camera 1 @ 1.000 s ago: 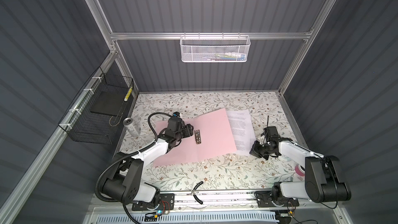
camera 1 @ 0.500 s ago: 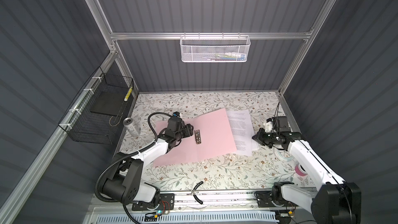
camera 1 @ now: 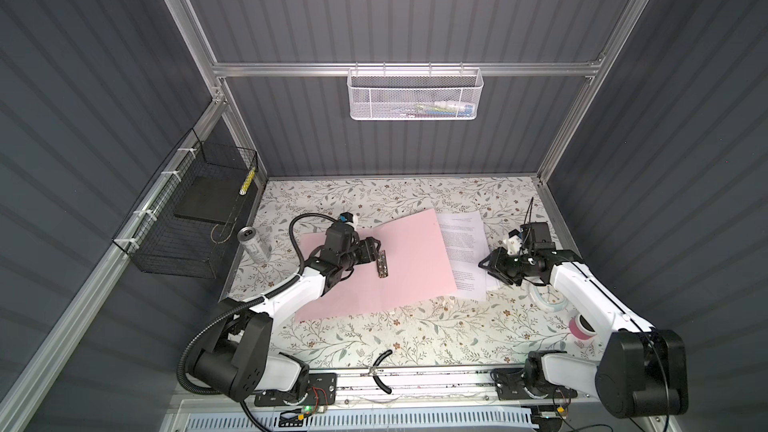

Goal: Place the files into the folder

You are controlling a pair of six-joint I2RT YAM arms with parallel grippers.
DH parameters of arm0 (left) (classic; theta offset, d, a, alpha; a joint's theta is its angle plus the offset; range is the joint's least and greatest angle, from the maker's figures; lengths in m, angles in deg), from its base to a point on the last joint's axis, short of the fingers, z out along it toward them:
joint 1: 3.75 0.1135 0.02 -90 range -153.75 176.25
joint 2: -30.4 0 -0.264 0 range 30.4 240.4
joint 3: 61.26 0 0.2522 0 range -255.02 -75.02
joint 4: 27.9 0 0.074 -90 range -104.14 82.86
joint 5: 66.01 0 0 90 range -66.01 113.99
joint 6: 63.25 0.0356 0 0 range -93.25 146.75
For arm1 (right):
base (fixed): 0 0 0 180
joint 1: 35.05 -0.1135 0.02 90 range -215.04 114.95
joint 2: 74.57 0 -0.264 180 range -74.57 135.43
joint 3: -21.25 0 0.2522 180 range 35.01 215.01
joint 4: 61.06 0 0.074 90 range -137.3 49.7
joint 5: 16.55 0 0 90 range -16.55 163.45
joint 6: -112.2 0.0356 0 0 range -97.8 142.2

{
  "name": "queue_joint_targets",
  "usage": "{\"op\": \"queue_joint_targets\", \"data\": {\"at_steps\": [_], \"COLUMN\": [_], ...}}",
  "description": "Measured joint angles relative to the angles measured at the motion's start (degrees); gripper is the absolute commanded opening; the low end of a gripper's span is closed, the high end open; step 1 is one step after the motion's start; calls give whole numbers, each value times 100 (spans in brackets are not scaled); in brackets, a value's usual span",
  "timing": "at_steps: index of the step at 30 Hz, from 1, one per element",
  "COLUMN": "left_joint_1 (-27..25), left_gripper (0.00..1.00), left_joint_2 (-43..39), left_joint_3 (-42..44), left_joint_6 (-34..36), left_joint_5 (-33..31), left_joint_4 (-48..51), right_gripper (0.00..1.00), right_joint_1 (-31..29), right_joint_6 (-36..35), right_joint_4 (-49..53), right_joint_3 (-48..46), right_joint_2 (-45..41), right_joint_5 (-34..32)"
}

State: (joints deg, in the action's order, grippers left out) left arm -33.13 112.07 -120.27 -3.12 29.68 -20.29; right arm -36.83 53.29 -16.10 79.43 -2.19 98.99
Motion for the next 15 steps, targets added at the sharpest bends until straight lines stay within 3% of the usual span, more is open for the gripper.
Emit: {"op": "queue_joint_targets", "data": {"at_steps": [6, 15], "left_joint_1": [-734, -717], "left_gripper": [68, 66], "left_joint_2": [1198, 2859], "left_joint_3": [-979, -1272], "left_joint_6": [142, 120], "left_joint_5": [505, 1032], "left_joint_4": [-535, -1001], "right_gripper": [42, 43], "right_joint_1": [234, 308], "right_joint_6": [-223, -286], "right_joint_4": [-549, -953], "right_joint_3": [2, 39], "right_joint_2": [555, 1261], "right_joint_5": [-142, -254]}}
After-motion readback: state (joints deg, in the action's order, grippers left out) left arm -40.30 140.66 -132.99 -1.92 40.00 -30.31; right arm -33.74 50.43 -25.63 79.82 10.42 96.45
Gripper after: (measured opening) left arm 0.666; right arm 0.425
